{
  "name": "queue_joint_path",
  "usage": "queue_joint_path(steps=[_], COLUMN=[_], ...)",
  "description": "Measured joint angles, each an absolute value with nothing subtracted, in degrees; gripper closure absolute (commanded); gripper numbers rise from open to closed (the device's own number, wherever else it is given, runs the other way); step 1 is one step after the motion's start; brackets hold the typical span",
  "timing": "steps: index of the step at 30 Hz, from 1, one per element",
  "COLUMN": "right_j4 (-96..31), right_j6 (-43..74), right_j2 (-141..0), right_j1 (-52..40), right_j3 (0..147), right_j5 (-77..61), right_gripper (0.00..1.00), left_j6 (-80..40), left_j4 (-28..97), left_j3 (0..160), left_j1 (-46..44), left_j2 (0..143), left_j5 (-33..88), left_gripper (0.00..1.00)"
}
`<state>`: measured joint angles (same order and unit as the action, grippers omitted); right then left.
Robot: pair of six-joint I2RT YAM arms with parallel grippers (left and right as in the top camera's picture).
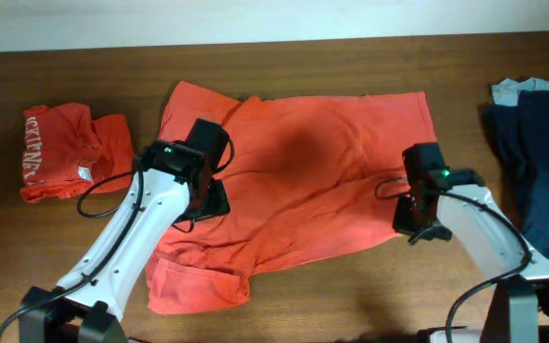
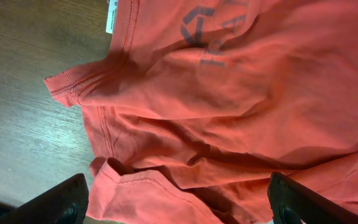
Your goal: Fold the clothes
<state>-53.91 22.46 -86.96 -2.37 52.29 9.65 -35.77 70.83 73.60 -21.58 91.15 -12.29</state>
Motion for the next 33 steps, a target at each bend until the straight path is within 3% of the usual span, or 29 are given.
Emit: queue_joint_path(steps=[1, 3, 4, 9, 14, 33], right_j4=[-54.15, -55.16, -55.86, -55.86, -52.14, -39.42], right_j6=[22.46, 23.59, 24.56, 33.01, 38.26, 34.65], right_j2=[-86.96, -86.96, -86.98, -87.61, -87.83, -87.92], right_j1=[-2.37, -2.26, -2.07, 1.02, 9.08, 12.62], right_j3=[52.9, 53.21, 53.17, 51.44, 49.34, 44.84], right_j5=[9.65, 9.1, 8.51, 6.55, 4.67, -4.47], right_gripper=[0.71, 0.49, 0.42, 0.43, 0.57, 0.56], left_j6=[-35.77, -35.77, -35.77, -35.77, -35.77, -35.77], left_j4=[70.81, 70.52, 70.43, 70.41, 70.3, 69.49], left_j3=[73.6, 73.6, 73.6, 73.6, 73.6, 73.6], left_j1=[-21.58, -21.58, -21.58, -21.58, -21.58, -21.58], left_j2=[91.15, 91.15, 91.15, 91.15, 91.15, 91.15], left_j5=[-12.29, -12.29, -12.29, -12.29, -12.29, -12.29], left_gripper=[0.08, 0.08, 0.08, 0.08, 0.08, 0.08])
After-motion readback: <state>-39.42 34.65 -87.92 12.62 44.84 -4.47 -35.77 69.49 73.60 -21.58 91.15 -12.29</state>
